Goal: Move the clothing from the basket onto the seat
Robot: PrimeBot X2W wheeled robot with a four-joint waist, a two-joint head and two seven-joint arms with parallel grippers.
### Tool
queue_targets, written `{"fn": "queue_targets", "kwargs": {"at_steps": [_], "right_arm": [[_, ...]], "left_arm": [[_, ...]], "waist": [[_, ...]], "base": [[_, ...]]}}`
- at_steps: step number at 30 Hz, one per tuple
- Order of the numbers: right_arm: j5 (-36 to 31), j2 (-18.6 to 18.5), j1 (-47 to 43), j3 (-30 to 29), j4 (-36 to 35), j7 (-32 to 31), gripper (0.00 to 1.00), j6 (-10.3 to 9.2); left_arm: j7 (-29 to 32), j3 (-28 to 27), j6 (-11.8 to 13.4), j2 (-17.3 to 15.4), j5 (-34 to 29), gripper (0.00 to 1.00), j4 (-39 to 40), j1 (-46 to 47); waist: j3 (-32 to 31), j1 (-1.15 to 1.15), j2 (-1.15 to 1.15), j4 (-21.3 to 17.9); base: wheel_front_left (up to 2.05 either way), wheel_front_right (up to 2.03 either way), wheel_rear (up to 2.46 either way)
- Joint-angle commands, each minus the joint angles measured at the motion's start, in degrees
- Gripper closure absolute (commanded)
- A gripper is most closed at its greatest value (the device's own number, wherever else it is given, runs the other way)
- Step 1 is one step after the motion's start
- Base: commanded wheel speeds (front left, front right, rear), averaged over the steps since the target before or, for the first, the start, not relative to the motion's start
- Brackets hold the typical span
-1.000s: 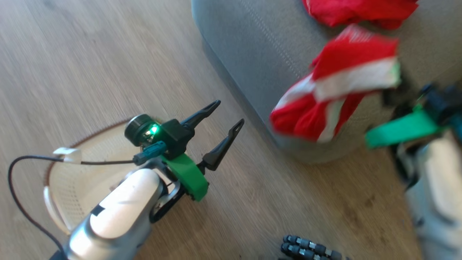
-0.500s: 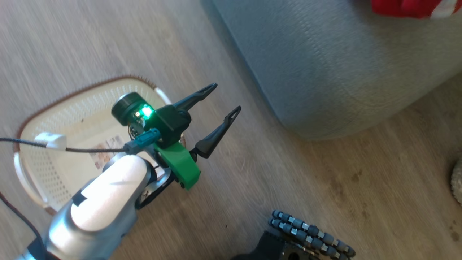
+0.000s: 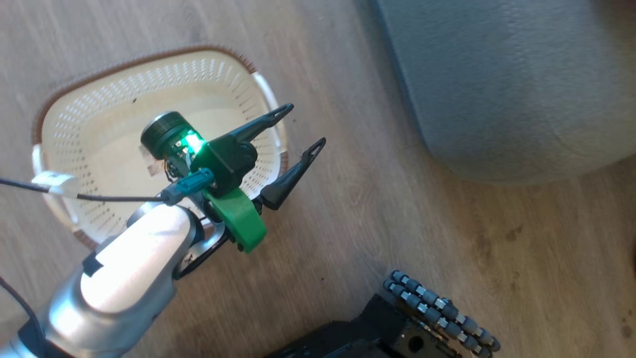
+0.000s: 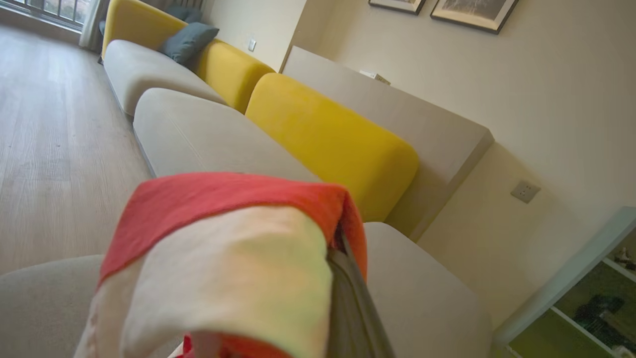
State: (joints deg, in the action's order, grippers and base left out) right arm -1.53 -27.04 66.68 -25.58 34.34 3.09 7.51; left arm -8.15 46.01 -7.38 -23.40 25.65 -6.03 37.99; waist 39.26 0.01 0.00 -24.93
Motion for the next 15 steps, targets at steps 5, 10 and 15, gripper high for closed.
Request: {"fn": "queue_targets", "kwargs": {"at_steps": [5,10,15], "right_arm": [[-1.7,1.0,-2.8,-5.0,4.5,0.2,1.0,-0.02],[-0.9,3.9,-8.0,-6.0,9.6,3.7,0.0,-0.02],[1.9,4.8,-14.3,-3.4,13.6,8.8,0.0,-0.02]], "left_arm": [[-0.9,-1.3,0.2,-0.7,-0.2,0.0,2.1,2.1],[-1.7,-1.0,0.1,-0.4,0.0,0.0,1.1,2.3],[-2.7,-1.1,0.4,0.1,0.6,0.0,-0.3,1.9]], "waist": [[2.7,-0.01,0.0,3.2],[2.4,-0.01,0.0,3.8],[0.7,-0.01,0.0,3.4]], "base": [[0.0,0.0,0.0],[0.0,0.0,0.0],[0.0,0.0,0.0]]}}
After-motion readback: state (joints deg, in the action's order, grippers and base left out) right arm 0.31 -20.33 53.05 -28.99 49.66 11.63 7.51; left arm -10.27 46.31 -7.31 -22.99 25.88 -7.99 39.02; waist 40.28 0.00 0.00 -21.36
